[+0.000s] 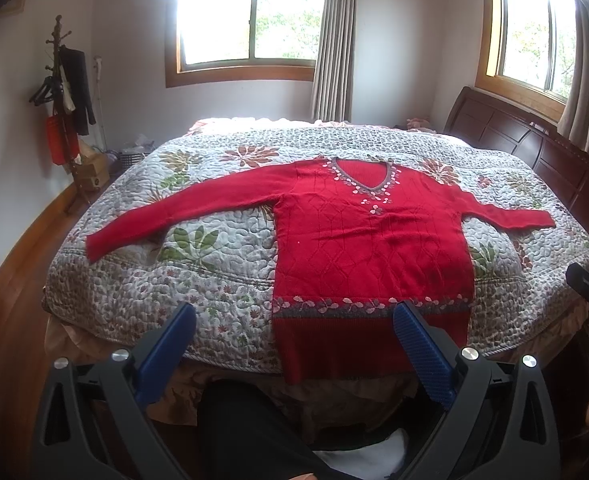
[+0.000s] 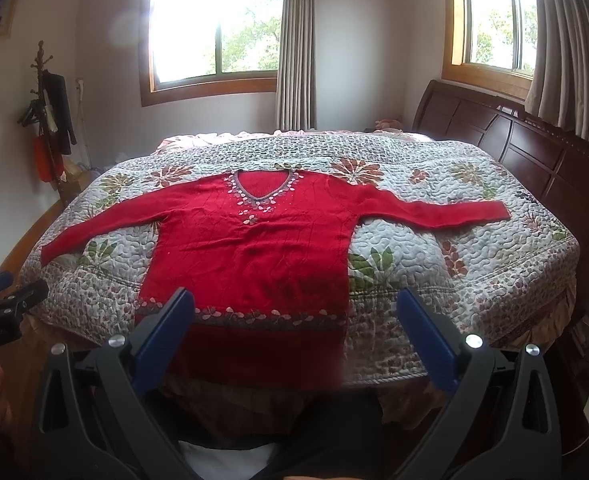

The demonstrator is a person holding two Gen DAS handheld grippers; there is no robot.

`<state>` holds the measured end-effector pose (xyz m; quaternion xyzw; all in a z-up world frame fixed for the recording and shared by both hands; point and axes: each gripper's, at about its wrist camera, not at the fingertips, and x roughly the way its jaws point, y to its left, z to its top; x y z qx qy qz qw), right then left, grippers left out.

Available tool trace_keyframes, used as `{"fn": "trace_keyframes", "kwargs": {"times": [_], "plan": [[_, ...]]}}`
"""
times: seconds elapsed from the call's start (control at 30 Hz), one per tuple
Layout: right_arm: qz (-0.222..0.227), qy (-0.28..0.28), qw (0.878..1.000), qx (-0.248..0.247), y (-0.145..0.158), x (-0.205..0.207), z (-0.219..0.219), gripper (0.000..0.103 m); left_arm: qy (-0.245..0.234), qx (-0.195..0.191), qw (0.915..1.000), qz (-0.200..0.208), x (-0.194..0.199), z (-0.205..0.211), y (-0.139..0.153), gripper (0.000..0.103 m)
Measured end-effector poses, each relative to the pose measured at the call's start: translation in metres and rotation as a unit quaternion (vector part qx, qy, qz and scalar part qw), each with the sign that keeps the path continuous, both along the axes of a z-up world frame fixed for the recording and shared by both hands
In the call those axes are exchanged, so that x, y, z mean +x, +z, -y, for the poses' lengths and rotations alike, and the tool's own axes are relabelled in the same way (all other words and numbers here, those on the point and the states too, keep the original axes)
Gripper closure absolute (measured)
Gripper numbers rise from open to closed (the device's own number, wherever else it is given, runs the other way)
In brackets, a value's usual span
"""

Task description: Fold small clothes

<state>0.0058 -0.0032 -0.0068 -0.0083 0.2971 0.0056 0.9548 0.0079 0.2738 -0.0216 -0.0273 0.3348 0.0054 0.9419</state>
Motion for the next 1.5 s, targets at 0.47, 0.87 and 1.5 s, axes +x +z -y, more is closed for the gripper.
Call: {"fn": "trace_keyframes", "kwargs": {"times": [0.47, 0.87, 1.5], "plan": [[-0.002, 0.0, 1.0, 0.003, -0.002, 0.0, 0.001, 0.003, 0.0, 0.001, 1.0, -0.001, 0.001, 0.001, -0.001, 0.004], [-0.003, 0.001, 1.0, 0.004, -0.004, 0.0, 0.001, 0.003, 0.002, 0.003, 1.0, -0.003, 0.003, 0.001, 0.0, 0.004], [-0.011, 0.002, 1.0, 0.006, -0.01, 0.008, 0.002, 0.003, 0.002, 0.005, 1.0, -0.005, 0.006, 0.0, -0.003, 0.004]]}}
